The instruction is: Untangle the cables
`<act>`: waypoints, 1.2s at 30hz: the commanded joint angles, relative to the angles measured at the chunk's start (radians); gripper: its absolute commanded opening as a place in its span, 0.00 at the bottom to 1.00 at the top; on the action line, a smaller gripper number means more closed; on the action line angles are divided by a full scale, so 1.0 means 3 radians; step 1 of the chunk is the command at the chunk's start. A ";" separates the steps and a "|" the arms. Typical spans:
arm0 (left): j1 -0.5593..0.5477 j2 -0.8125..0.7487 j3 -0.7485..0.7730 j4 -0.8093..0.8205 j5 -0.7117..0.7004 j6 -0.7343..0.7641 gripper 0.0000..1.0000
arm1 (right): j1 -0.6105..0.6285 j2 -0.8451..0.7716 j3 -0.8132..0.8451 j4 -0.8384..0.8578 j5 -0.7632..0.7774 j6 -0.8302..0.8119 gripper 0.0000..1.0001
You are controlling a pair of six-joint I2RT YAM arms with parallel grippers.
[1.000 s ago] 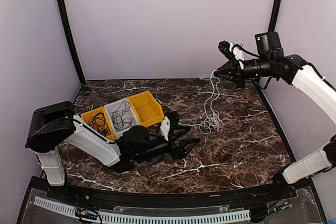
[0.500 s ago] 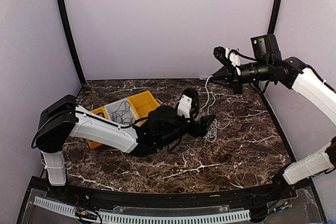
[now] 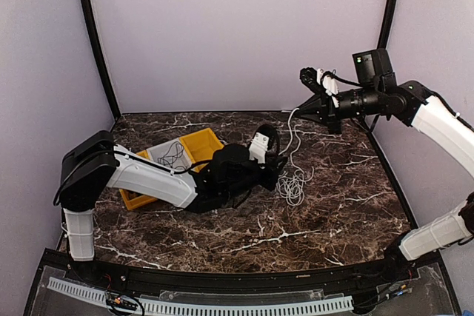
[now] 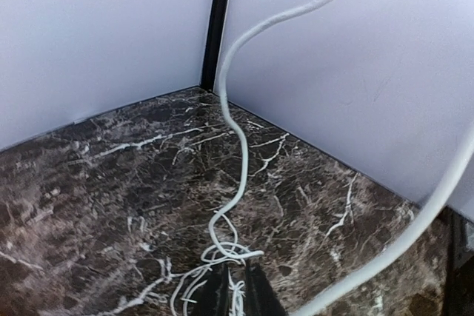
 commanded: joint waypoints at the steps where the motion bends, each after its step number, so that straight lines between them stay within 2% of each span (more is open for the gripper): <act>1: 0.0010 -0.0169 -0.0022 0.0082 0.0276 0.0021 0.04 | 0.0030 -0.0049 -0.0052 0.0081 0.0061 -0.0024 0.00; 3: 0.0010 -0.0246 -0.0125 0.0132 0.0537 0.0022 0.02 | 0.0031 -0.0045 -0.0052 0.0086 0.0082 -0.0018 0.00; 6: 0.0004 -0.0384 -0.0297 0.0050 0.1069 0.0057 0.17 | 0.0030 -0.0035 -0.0047 0.0085 0.0098 -0.0018 0.00; 7: -0.0001 -0.0470 -0.0327 -0.0001 0.1111 0.0064 0.27 | 0.0031 -0.0030 -0.0044 0.0087 0.0100 -0.0023 0.00; 8: -0.0010 -0.0512 -0.0394 -0.0106 0.1138 0.0070 0.32 | 0.0031 -0.0025 -0.0044 0.0086 0.0105 -0.0026 0.00; 9: -0.0013 -0.0607 -0.0473 -0.0146 0.1142 0.0086 0.38 | 0.0030 -0.0022 -0.0042 0.0084 0.0110 -0.0029 0.00; 11: -0.0019 -0.0751 -0.0621 -0.0173 0.1127 0.0141 0.42 | 0.0035 -0.0011 -0.0040 0.0079 0.0108 -0.0038 0.00; 14: -0.0020 -0.0880 -0.0746 -0.0114 0.1068 0.0257 0.42 | 0.0033 0.0001 -0.0067 0.0086 0.0103 -0.0057 0.00; 16: -0.0020 -0.0898 -0.0728 -0.0143 0.1010 0.0322 0.43 | 0.0033 0.0010 -0.0095 0.0087 0.0088 -0.0064 0.00; 23: -0.0009 -0.0631 -0.0354 -0.0247 0.0601 0.0470 0.57 | 0.0041 0.0041 -0.0093 0.0082 0.0049 -0.0051 0.00; 27: 0.0014 -0.0443 -0.0076 -0.0421 0.0445 0.0487 0.56 | 0.0040 0.0039 -0.0073 0.0062 0.0058 -0.0053 0.00; 29: 0.0015 -0.0428 -0.0020 -0.0469 0.0378 0.0473 0.51 | 0.0041 0.0029 -0.0073 0.0052 0.0071 -0.0061 0.00; 36: 0.0017 -0.0524 0.0010 -0.0667 0.0316 0.0546 0.27 | 0.0041 0.0001 -0.0159 0.0107 0.0090 -0.0078 0.00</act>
